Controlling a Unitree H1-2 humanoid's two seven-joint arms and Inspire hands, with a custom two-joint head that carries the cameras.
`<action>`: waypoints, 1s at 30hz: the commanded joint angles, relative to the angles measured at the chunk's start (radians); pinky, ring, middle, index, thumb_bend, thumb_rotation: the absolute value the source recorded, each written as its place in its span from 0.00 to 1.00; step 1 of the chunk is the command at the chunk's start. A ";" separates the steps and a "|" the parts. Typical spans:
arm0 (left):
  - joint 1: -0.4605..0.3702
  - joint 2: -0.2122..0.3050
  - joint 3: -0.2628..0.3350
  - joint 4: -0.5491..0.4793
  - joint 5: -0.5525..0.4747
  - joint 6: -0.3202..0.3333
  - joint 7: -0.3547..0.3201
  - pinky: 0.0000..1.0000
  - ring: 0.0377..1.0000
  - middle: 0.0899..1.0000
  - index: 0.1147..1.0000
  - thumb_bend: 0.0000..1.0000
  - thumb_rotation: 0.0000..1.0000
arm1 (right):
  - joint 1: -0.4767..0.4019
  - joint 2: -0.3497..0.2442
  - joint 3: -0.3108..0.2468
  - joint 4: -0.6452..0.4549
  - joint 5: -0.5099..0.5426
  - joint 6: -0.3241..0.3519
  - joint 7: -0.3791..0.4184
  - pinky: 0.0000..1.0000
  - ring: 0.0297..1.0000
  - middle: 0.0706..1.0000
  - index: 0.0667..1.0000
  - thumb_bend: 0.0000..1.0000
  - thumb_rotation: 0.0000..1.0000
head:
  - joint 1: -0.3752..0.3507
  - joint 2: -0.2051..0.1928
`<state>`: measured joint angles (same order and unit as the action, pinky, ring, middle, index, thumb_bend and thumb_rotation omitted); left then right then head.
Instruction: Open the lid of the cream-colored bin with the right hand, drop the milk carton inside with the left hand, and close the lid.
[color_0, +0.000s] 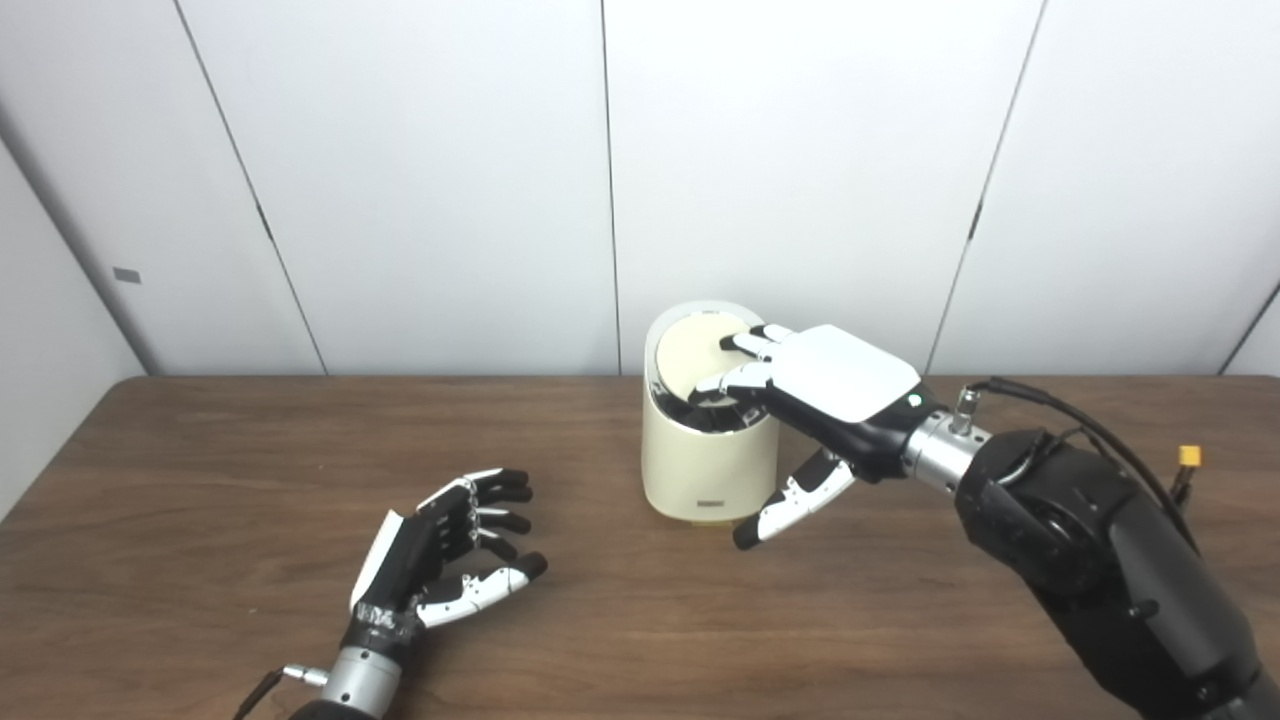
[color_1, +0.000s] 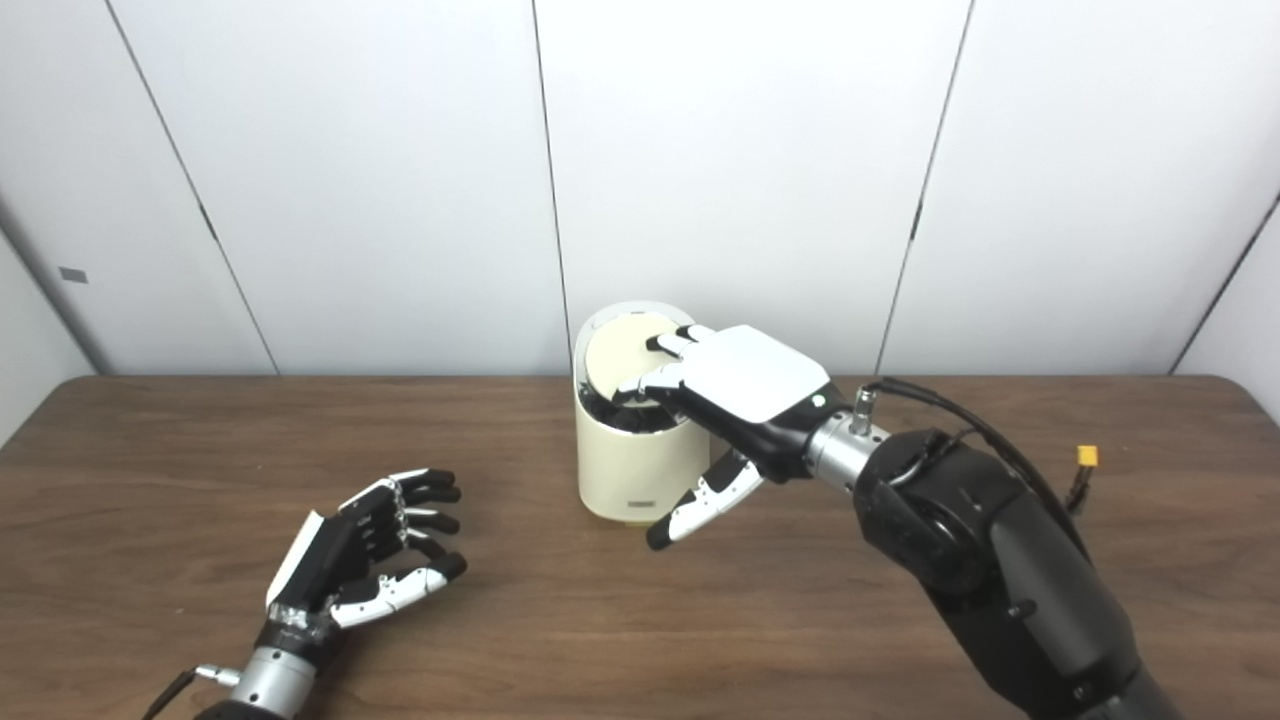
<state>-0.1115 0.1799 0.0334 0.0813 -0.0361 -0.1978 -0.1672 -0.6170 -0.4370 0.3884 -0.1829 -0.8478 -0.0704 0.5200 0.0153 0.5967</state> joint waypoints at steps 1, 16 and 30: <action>-0.016 0.012 0.006 -0.029 -0.001 -0.018 0.007 0.52 0.62 0.71 0.74 0.66 0.09 | -0.027 -0.017 0.016 0.015 -0.042 -0.019 0.008 0.96 0.97 0.78 0.82 0.81 0.64 | 0.002 0.001; -0.008 0.006 0.009 -0.036 -0.012 -0.006 0.008 0.52 0.63 0.72 0.73 0.68 0.10 | -0.018 -0.016 0.042 0.046 -0.120 -0.056 -0.014 0.96 0.97 0.77 0.81 0.79 0.61 | 0.002 0.004; -0.015 0.007 0.006 -0.036 -0.010 -0.007 0.004 0.51 0.63 0.72 0.74 0.67 0.10 | 0.002 0.019 -0.131 -0.091 0.079 0.059 -0.003 1.00 0.98 0.80 0.83 0.75 0.66 | -0.003 0.002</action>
<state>-0.1058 0.1760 0.0350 0.0794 -0.0434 -0.1825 -0.1680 -0.5886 -0.4241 0.2836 -0.2435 -0.7957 -0.0279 0.5341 0.0107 0.5983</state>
